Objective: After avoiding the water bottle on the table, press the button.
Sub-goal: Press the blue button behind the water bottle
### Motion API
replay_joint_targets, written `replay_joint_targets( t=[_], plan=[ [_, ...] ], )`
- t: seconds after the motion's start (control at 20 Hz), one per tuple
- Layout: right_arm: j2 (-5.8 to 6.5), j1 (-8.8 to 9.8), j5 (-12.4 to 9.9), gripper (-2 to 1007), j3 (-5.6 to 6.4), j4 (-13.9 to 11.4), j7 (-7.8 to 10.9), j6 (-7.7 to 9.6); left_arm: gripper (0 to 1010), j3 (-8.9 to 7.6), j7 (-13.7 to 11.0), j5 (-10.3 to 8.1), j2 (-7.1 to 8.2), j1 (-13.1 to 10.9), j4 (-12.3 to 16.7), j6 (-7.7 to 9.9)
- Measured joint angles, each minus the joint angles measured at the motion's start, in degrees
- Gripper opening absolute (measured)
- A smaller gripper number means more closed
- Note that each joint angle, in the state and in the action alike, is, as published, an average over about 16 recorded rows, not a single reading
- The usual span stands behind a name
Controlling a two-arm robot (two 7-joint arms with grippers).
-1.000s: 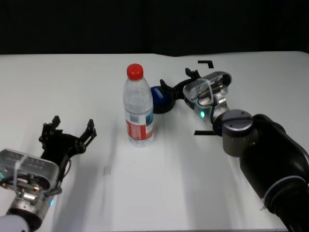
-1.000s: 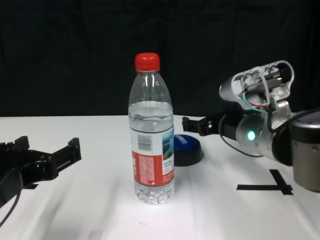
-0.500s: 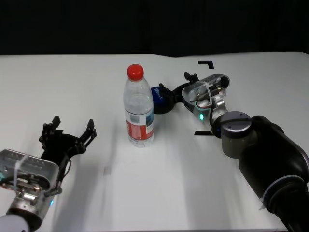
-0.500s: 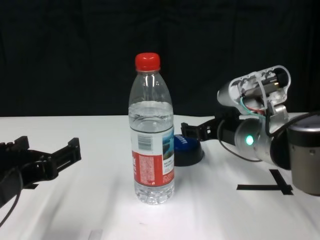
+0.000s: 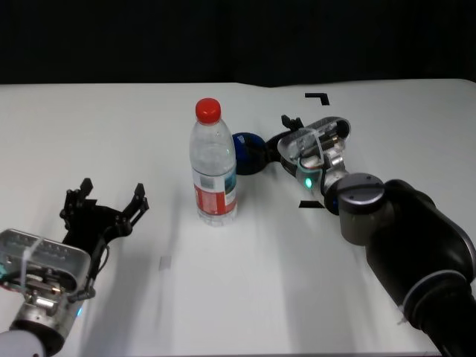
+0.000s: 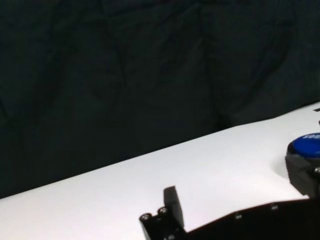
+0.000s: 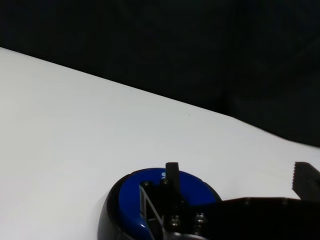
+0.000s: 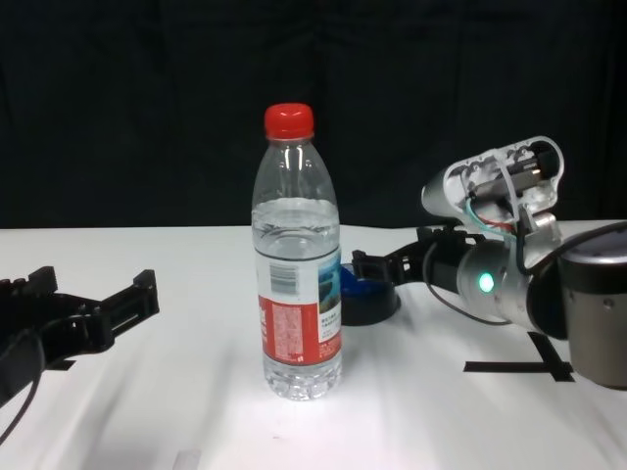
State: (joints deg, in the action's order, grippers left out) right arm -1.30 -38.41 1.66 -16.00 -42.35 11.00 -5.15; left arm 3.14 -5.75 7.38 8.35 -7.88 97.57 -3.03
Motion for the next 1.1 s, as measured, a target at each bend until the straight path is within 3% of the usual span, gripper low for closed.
replay_joint_targets(
  t=[0.75,1.1],
  plan=[
    [0.30,0.28,0.2,1003,-0.49,0.1,0.58,0.73,1003,0.00,0.0,0.00,0.00,0.0,0.0,0.00],
    [0.31,0.31,-0.1,1003,-0.09,-0.3,0.21,-0.32,1003,0.00,0.0,0.00,0.00,0.0,0.0,0.00]
  ],
)
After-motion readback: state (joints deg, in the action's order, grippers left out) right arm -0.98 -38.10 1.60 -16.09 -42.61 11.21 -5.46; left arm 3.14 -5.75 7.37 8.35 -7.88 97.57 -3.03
